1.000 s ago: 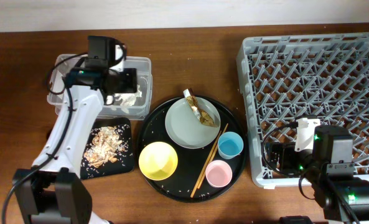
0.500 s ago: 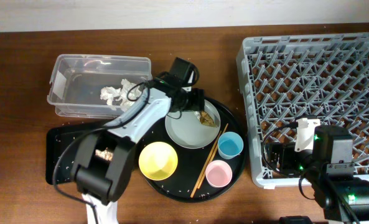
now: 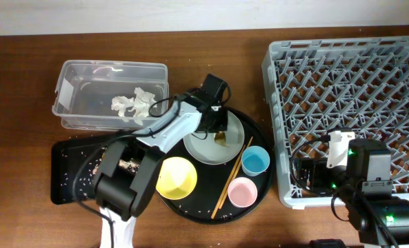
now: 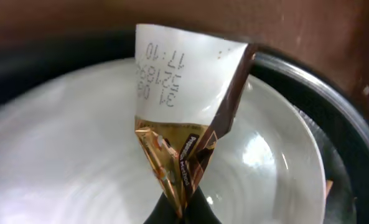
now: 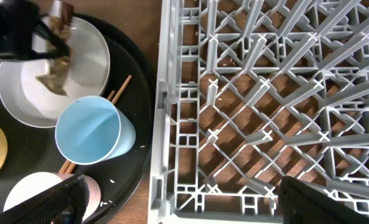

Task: Sort waste into correct bins and load items into the dishwasher rack
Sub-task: 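Grasp the brown snack wrapper on the plate with the left gripper, then drop the snack wrapper into the clear plastic bin, then lift the pink cup with the left gripper toward the right gripper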

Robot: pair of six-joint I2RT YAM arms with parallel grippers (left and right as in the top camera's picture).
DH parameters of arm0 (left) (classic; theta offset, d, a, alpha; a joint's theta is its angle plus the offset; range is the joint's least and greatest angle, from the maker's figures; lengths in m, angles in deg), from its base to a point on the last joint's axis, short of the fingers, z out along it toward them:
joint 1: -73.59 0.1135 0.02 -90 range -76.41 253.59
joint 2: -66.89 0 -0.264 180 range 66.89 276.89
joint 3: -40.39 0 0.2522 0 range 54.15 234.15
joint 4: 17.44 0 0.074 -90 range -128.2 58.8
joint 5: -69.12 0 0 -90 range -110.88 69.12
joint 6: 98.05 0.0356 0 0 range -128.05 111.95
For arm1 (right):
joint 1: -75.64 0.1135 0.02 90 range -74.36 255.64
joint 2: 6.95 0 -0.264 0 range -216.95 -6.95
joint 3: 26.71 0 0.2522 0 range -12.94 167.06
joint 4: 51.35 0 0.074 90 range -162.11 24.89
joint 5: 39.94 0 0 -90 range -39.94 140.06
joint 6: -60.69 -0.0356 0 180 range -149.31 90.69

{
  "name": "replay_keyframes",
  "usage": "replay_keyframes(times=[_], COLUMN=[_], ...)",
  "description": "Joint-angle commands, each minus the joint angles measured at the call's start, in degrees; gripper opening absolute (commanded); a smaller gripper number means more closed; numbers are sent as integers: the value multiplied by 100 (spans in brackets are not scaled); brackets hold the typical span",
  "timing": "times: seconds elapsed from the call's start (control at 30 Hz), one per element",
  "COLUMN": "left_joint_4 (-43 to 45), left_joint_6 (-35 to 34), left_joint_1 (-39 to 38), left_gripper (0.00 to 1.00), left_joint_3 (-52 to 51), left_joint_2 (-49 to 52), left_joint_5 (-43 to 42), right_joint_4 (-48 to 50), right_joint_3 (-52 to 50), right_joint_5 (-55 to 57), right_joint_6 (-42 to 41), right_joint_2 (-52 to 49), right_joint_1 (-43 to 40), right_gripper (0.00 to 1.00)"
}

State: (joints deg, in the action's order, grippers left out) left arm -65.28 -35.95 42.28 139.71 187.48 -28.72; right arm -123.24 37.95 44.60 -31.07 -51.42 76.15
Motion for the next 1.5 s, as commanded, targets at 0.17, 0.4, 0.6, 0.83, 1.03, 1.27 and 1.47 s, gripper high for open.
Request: replay_keyframes(times=[0.17, 0.4, 0.6, 0.83, 1.03, 1.27, 1.47], left_joint_4=[-925, -841, -981, -2433, -2549, -1565, -1193], left_joint_6=[573, 570, 848, 1521, 1517, 1244, 1058], left_joint_1=[1711, 2870, 2820, 1180, -542, -1749, -1810], left_gripper=[1, 35, 62, 64, 64, 63, 1], left_joint_3=[101, 52, 66, -46, -1016, -1919, -2096], left_joint_2=[-2490, -2140, -2378, -2568, -2568, -2531, -2358], left_joint_5=[1635, 1690, 787, -492, -850, -1001, -824], right_joint_4=[2, 2, -2, -70, -173, -275, -280], right_joint_3=[118, 118, 118, 118, 120, 118, 118], right_joint_5=[-31, -31, -31, 42, 916, 914, 916], right_joint_6=[-66, -66, -66, -101, -839, -839, -820], right_joint_2=[0, 0, 0, 0, 0, 0, 0], right_joint_1=[-20, -20, -20, -20, -20, -20, -20], right_gripper=[99, 98, 98, 98, 99, 98, 98])
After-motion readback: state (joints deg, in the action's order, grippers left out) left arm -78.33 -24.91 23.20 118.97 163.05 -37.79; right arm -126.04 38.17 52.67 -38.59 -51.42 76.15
